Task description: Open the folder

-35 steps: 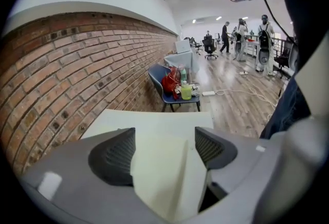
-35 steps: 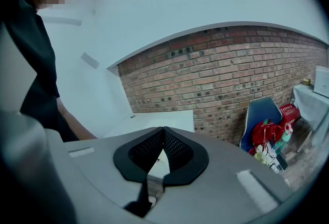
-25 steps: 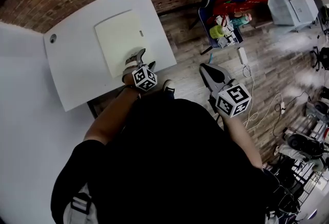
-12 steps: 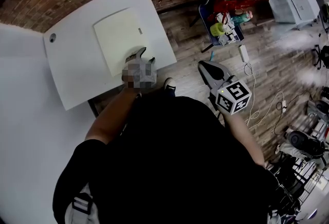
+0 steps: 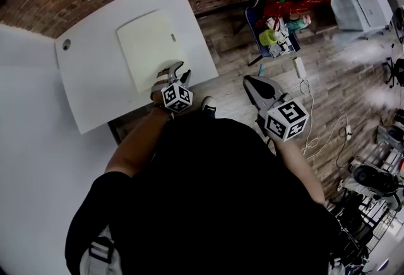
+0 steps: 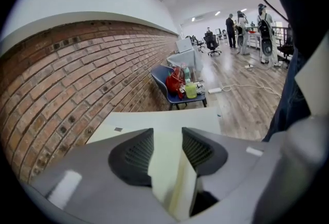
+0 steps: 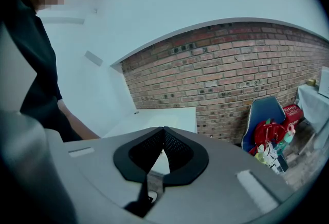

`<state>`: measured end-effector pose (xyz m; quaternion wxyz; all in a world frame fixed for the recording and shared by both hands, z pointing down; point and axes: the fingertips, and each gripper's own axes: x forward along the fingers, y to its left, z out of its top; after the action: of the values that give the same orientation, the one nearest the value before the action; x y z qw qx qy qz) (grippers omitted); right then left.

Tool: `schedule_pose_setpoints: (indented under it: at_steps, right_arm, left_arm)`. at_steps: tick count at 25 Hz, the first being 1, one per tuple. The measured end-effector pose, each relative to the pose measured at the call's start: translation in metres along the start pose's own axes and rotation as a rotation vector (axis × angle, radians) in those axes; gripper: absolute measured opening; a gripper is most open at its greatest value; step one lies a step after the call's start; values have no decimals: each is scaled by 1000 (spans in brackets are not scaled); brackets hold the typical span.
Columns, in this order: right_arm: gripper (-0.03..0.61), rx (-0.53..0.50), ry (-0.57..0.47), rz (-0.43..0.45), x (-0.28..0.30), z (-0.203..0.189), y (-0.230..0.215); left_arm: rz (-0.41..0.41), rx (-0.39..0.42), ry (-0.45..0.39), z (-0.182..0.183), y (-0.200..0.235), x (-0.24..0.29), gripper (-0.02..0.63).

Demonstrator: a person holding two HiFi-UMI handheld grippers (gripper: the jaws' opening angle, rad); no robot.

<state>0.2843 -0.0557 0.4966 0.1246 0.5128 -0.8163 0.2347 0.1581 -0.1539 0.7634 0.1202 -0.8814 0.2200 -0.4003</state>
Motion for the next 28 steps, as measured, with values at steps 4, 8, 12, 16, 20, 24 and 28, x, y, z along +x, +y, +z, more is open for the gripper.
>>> schedule_pose_setpoints:
  at_steps: [4, 8, 12, 16, 20, 24, 28]
  right_arm:
    - [3, -2, -3, 0, 0, -1, 4]
    - [3, -5, -2, 3, -1, -3, 5]
    - [3, -6, -3, 7, -1, -4, 7]
    - [3, -9, -4, 14, 0, -2, 12]
    - [3, -14, -6, 19, 2, 0, 14]
    - [3, -21, -8, 28, 4, 0, 17]
    - [3, -29, -10, 48, 9, 2, 23]
  left_arm:
    - [-3, -27, -31, 3, 0, -4, 134]
    - [-2, -54, -50, 5, 2, -6, 103]
    - [3, -82, -66, 9, 6, -12, 83]
    - [6, -99, -85, 10, 9, -17, 63]
    - [15, -114, -104, 13, 15, -22, 46]
    - [25, -122, -127, 18, 20, -30, 29]
    - [25, -147, -138, 18, 24, -37, 22]
